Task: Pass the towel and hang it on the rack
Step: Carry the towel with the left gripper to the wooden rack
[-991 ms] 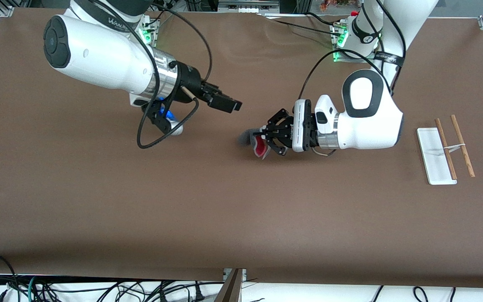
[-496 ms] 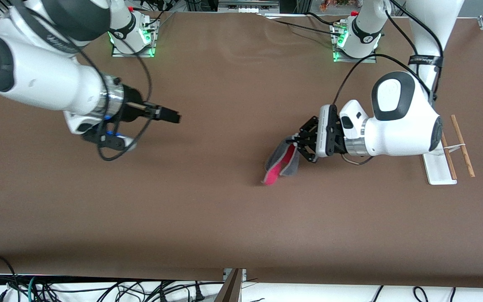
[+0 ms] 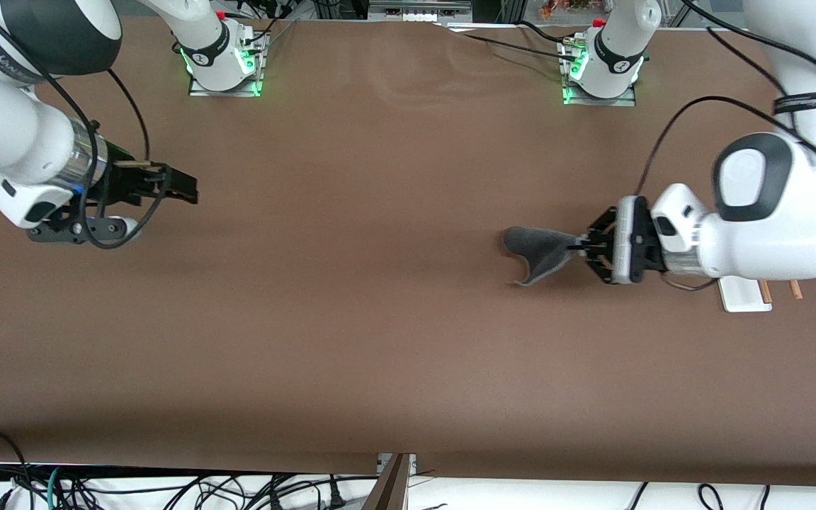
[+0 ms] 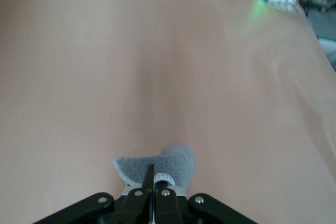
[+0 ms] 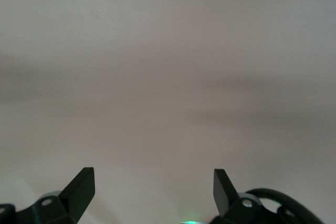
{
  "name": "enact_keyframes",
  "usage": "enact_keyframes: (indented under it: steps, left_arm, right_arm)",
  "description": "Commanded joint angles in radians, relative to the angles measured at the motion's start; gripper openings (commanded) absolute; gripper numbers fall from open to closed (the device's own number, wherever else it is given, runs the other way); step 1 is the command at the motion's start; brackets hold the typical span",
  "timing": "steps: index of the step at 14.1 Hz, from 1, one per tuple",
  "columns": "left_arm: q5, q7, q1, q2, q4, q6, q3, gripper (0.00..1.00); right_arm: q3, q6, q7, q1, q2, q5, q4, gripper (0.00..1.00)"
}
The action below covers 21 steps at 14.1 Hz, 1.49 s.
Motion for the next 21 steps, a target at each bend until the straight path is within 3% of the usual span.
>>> enact_keyframes:
  steps: [1, 5, 11, 21]
  left_arm:
    - [0.165, -0.037, 0.089, -0.001, 0.079, -0.118, -0.006, 0.00]
    - [0.411, -0.032, 0.242, 0.002, 0.099, -0.106, 0.002, 0.00]
    - [0.563, -0.020, 0.418, 0.037, 0.098, 0.011, 0.023, 0.00]
    - [0.566, 0.050, 0.617, 0.106, 0.104, 0.137, 0.023, 0.00]
  right_arm:
    - [-0.001, 0.046, -0.057, 0.011, -0.108, -0.092, -0.128, 1.00]
    - [0.000, 0.053, -0.057, 0.012, -0.106, -0.125, -0.123, 1.00]
    - [-0.018, 0.053, -0.055, 0.011, -0.090, -0.112, -0.082, 1.00]
    - [-0.023, 0.047, 0.014, 0.012, -0.085, -0.109, -0.053, 1.00]
